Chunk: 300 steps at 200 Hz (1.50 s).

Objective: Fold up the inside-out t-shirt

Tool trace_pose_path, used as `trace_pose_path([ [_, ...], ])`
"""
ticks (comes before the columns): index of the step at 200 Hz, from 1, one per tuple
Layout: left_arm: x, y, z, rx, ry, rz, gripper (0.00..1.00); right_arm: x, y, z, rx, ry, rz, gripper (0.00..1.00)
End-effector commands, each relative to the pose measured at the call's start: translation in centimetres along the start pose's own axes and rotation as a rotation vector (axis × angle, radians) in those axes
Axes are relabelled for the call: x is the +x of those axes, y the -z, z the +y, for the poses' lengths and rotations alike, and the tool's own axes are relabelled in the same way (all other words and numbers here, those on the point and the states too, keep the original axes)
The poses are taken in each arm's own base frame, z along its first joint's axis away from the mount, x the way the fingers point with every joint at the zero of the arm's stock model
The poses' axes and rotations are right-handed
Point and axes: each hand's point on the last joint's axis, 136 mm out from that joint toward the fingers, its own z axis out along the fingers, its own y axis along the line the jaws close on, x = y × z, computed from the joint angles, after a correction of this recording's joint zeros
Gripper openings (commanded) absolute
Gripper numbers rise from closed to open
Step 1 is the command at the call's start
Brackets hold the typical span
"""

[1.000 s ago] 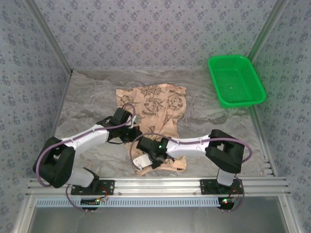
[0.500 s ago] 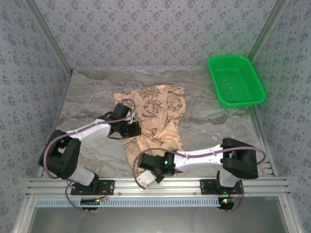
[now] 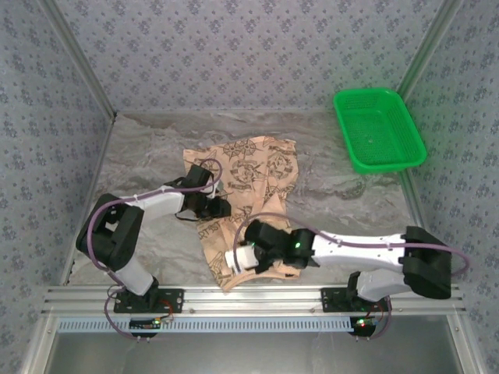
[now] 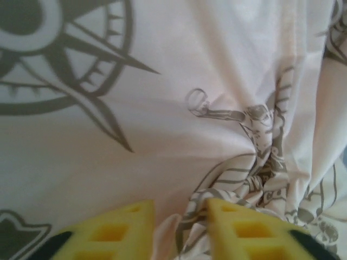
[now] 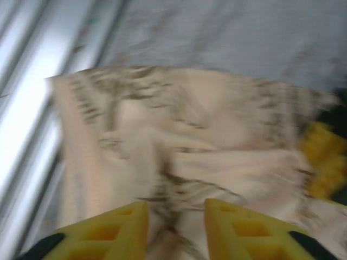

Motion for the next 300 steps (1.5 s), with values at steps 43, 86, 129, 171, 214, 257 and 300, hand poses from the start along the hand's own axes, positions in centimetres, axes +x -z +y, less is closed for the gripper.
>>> trace_pose_path([
  [43,-2.7,3.2,3.5,-0.214,-0.017,-0.104,0.42,8.2,3.6,-8.2,0.336,-1.079,0.124,0.48],
  [86,-6.0,3.6,4.9,-0.305,0.007,-0.192,0.43,16.8,4.9,-10.3,0.478,-1.599,0.236,0.62],
  [129,-9.8,1.6,7.2,-0.381,0.007,-0.185,0.42,20.5,0.5,-13.0,0.373,-1.802,0.221,0.55],
  [171,-13.2,-0.6,8.8,-0.403,0.012,-0.153,0.4,23.6,-4.0,-15.8,0.389,-1.811,0.251,0.29],
  [214,-17.0,-1.6,10.4,-0.382,0.062,-0.165,0.39,26.6,-5.7,-20.3,0.442,-1.815,0.274,0.21],
  [257,-21.8,-1.2,9.9,-0.31,0.025,-0.205,0.39,29.3,-5.0,-25.2,0.518,-1.793,0.26,0.3],
  [300,-22.5,6.5,3.9,-0.256,-0.144,-0.375,0.41,24.8,1.2,-26.8,0.552,-1.772,0.13,0.55],
])
